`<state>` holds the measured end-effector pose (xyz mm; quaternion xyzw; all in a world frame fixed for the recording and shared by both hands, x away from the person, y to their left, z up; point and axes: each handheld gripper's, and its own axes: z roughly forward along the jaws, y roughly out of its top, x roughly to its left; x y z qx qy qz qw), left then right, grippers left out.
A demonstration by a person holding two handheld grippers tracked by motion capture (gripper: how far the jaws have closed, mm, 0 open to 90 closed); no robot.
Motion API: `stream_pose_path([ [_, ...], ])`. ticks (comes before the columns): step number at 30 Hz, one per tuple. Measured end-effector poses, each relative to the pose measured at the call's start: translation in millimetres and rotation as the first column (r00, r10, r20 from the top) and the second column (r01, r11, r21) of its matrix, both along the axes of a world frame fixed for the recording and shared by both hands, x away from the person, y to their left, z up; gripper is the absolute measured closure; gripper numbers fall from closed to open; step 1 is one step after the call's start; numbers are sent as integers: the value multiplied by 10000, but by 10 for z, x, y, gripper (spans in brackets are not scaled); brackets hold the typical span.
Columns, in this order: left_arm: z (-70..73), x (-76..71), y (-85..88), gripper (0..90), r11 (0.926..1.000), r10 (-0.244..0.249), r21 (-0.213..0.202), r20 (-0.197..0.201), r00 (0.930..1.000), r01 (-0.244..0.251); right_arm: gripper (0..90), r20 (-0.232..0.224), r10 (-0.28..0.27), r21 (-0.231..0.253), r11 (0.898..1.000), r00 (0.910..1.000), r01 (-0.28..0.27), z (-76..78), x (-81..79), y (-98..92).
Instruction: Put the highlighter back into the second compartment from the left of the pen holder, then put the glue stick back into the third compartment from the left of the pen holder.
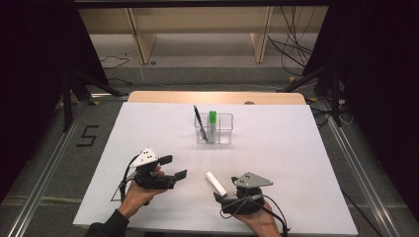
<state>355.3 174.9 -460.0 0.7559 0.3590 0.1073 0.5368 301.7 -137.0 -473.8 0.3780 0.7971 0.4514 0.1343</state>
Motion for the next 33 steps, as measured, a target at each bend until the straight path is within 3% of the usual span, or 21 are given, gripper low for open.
stream_pose_path([
  [10,-24,-73,74,160,9999,115,-53,36,9999,-114,205,-348,12,-273,9996,9994,-22,63,103,43],
  [18,-42,-130,102,160,9997,211,127,109,9997,-213,223,-932,-42,-770,9970,9956,-30,192,307,122],
  [21,-46,-153,124,160,9996,252,144,114,9996,-253,238,-1223,-144,-1068,9943,9924,13,235,393,156],
  [26,-44,-185,157,160,9994,321,91,162,9994,-322,265,-1342,-131,-1432,9897,9909,-63,295,484,215],
  [33,-41,-236,174,160,9996,275,65,242,9993,-277,307,-1783,5,-2060,9778,9840,-379,235,563,347],
])
